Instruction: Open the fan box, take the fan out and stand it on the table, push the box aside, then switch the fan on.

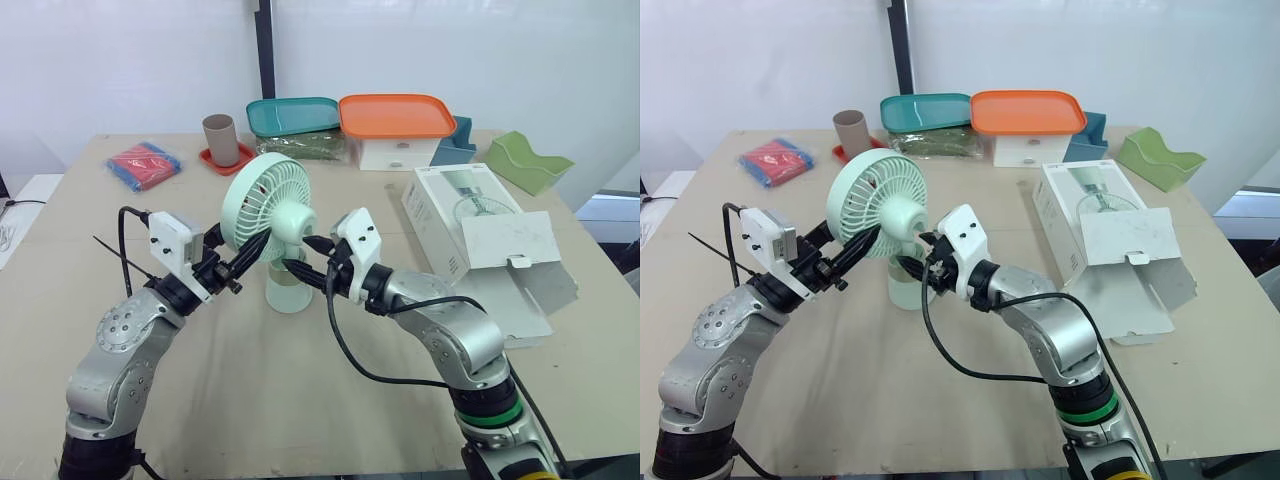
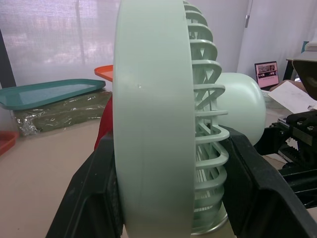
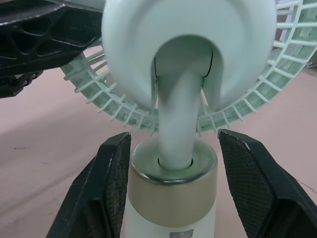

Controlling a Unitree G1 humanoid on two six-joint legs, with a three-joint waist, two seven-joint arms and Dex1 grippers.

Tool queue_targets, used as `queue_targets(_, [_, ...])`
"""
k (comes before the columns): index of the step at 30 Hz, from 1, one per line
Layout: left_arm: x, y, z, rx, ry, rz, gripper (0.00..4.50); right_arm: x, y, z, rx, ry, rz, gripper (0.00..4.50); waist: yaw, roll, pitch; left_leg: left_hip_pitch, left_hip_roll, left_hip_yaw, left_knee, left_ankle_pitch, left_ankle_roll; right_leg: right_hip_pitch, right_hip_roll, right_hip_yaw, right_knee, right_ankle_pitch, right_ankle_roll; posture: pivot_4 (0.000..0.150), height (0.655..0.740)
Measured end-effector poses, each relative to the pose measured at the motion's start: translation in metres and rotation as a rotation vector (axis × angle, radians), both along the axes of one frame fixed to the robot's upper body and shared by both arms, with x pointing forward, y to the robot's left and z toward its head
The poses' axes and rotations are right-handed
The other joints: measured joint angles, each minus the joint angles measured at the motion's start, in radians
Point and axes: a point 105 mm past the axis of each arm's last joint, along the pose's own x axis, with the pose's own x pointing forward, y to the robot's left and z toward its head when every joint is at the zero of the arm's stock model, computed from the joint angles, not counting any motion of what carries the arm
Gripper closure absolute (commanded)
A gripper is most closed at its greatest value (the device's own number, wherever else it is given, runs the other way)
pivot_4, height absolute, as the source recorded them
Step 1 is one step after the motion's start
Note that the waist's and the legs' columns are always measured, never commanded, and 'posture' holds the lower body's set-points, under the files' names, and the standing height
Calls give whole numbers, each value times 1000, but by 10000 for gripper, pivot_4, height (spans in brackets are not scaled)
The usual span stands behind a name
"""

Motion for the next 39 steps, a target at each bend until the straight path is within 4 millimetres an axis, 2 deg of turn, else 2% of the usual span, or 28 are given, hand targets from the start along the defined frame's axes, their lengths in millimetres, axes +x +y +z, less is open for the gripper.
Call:
queue_targets(1, [0, 0, 0, 0, 0, 0, 24999, 0, 0, 0, -1, 4, -1, 19066, 0, 0, 0, 0, 0, 0, 0, 0, 0, 0, 0, 0, 0, 0, 0, 1500, 7400])
queue_targets(2, [0, 0, 0, 0, 0, 0, 24999, 0, 0, -1, -1, 5, -1, 19066, 0, 0, 0, 0, 0, 0, 0, 0, 0, 0, 0, 0, 0, 0, 0, 1500, 7400])
queue_targets(3, [0, 0, 0, -2, 0, 1, 24999, 0, 0, -1, -2, 9, -2, 24869, 0, 0, 0, 0, 0, 0, 0, 0, 0, 0, 0, 0, 0, 0, 0, 1500, 7400])
queue_targets(4, [0, 0, 0, -2, 0, 2, 24999, 0, 0, -1, -3, 9, -2, 26824, 0, 0, 0, 0, 0, 0, 0, 0, 0, 0, 0, 0, 0, 0, 0, 1500, 7400])
queue_targets(11, [-1, -1, -1, -15, 4, 14, 24999, 3, 9, 2, 12, 31, 12, 26824, 0, 0, 0, 0, 0, 0, 0, 0, 0, 0, 0, 0, 0, 0, 0, 1500, 7400])
queue_targets(16, [-2, -1, -1, -25, 7, 22, 24999, 4, 10, -2, 5, 58, 16, 26824, 0, 0, 0, 0, 0, 0, 0, 0, 0, 0, 0, 0, 0, 0, 0, 1500, 7400])
queue_targets(18, [-2, -2, -2, -25, 7, 23, 24999, 4, 11, -3, 5, 59, 17, 32027, 0, 0, 0, 0, 0, 0, 0, 0, 0, 0, 0, 0, 0, 0, 0, 1500, 7400])
queue_targets(20, [-3, -2, -2, -25, 8, 21, 24999, 6, 9, -2, 6, 59, 8, 39868, 0, 0, 0, 0, 0, 0, 0, 0, 0, 0, 0, 0, 0, 0, 0, 1500, 7400])
queue_targets(21, [-3, -2, -2, -27, 7, 23, 24999, 6, 10, -2, 7, 59, 7, 41736, 0, 0, 0, 0, 0, 0, 0, 0, 0, 0, 0, 0, 0, 0, 0, 1500, 7400])
queue_targets(38, [-2, -4, -3, -33, 14, 25, 24999, 7, 10, -2, 9, 57, 4, 41695, 0, 0, 0, 0, 0, 0, 0, 0, 0, 0, 0, 0, 0, 0, 0, 1500, 7400])
queue_targets(39, [-2, -4, -3, -33, 15, 25, 15091, 7, 10, -2, 9, 57, 4, 41695, 0, 0, 0, 0, 0, 0, 0, 0, 0, 0, 0, 0, 0, 0, 0, 1500, 7400])
